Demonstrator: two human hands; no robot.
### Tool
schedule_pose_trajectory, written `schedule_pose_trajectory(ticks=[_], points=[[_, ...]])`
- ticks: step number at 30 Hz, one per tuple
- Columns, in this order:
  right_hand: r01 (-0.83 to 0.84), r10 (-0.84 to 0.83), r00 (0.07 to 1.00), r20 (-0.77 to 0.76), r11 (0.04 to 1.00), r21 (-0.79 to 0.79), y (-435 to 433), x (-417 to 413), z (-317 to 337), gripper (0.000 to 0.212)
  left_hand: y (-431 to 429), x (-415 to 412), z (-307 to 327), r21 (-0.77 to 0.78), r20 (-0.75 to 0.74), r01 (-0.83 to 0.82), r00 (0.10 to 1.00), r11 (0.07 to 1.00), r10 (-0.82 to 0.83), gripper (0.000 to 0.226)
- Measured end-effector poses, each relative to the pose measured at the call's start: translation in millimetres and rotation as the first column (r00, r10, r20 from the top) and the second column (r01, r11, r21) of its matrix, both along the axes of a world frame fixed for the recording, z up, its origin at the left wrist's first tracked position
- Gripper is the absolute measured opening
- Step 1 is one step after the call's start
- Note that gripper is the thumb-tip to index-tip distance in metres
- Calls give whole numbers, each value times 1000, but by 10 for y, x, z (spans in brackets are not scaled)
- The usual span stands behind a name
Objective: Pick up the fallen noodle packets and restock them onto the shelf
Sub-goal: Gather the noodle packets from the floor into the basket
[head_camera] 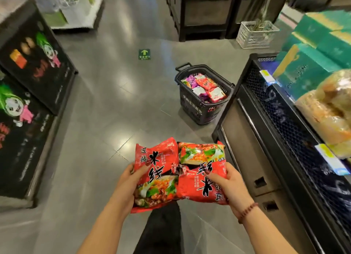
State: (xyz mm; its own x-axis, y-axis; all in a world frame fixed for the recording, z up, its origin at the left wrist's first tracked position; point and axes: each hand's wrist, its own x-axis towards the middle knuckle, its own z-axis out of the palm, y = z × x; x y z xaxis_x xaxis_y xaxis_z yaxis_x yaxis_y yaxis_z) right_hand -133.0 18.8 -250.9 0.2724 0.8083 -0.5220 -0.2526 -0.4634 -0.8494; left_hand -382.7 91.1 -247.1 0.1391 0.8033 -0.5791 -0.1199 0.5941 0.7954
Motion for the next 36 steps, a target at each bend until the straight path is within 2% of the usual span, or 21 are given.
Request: schedule_pose_trajectory(ticks=[7, 14, 17, 27, 32, 36], points=[[81, -81, 997, -16, 997, -7, 1508, 221, 83, 41, 1797, 221, 44, -24, -23, 132, 991, 991, -132, 36], [139, -139, 990, -11, 990, -39, 2754, 753, -46, 41, 3041, 813, -139, -67, -36, 142, 989, 988, -144, 28], [121, -122, 992, -25, 992, -41, 3359, 1121, -156, 42, 3557, 1164, -198, -88, -49, 139, 988, 986, -144, 30], [128, -128, 992, 2, 990, -56, 5086, 2279, -106, 38, 5323, 2350, -37, -87, -57, 144, 987, 986, -149, 30], [201, -203, 979, -19, 977, -74, 5695, 2559, -231, 36, 6147, 2763, -126, -135, -73, 233, 967, 963, -244, 27], [307, -311, 950, -22, 944, -123, 6242, 2716, -401, 45, 6981, 3097, -312, -169, -77, 348, 928, 922, -364, 29]])
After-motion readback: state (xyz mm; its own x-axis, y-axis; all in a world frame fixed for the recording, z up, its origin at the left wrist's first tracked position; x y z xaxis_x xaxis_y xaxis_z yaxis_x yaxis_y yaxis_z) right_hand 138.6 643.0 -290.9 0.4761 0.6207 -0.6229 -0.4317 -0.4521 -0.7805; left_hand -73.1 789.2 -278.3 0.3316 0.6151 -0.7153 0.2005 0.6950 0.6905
